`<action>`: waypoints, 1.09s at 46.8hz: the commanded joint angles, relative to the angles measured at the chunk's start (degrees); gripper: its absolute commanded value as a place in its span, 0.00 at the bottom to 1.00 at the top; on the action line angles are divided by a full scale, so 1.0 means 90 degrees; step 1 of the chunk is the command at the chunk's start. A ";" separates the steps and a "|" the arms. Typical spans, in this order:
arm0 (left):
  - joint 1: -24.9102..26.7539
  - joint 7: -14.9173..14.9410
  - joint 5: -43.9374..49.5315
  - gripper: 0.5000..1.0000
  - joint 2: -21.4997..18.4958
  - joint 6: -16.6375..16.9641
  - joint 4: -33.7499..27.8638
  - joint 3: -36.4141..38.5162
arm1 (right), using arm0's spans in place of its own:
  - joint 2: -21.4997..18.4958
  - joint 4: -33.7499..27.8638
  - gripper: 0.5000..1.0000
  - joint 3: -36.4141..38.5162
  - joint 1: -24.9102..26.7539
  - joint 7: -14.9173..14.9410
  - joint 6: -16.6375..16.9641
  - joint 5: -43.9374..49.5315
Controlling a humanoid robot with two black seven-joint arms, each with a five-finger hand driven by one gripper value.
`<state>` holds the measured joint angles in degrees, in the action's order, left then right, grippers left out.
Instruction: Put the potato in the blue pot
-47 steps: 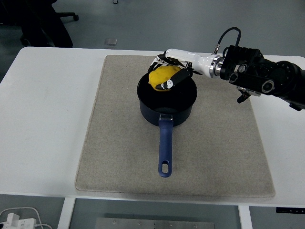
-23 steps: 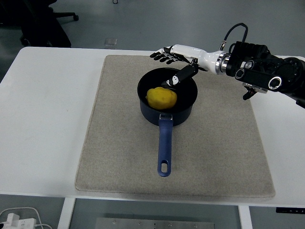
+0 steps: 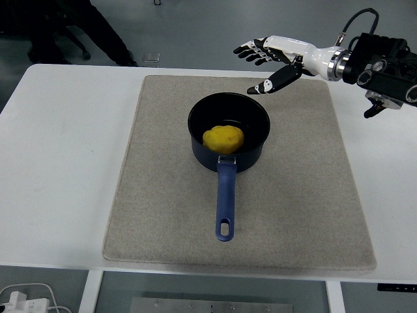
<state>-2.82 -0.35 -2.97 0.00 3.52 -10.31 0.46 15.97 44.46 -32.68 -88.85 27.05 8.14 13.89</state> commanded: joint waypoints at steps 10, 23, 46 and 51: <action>0.0000 0.0000 0.0007 0.99 0.0000 0.0000 0.0002 -0.0002 | 0.0325 -0.0116 0.84 0.0721 0.0467 -0.0017 0.0003 -0.0332; 0.0000 0.0000 0.0007 0.99 0.0000 0.0000 0.0002 -0.0002 | 0.0452 -0.0487 0.85 0.1629 0.1082 -0.0544 -0.0006 -0.1425; 0.0000 0.0000 -0.0003 0.99 0.0000 0.0000 -0.0007 -0.0002 | 0.0140 -0.1141 0.86 0.3202 0.1649 -0.1951 -0.0397 -0.2343; 0.0000 0.0000 -0.0003 0.99 0.0000 0.0000 -0.0007 -0.0002 | 0.0130 -0.1239 0.86 0.3367 0.1708 -0.1990 -0.0407 -0.2548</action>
<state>-2.82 -0.35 -2.99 0.00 3.52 -10.37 0.44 17.23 33.73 -3.57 -73.84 9.47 4.51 -7.79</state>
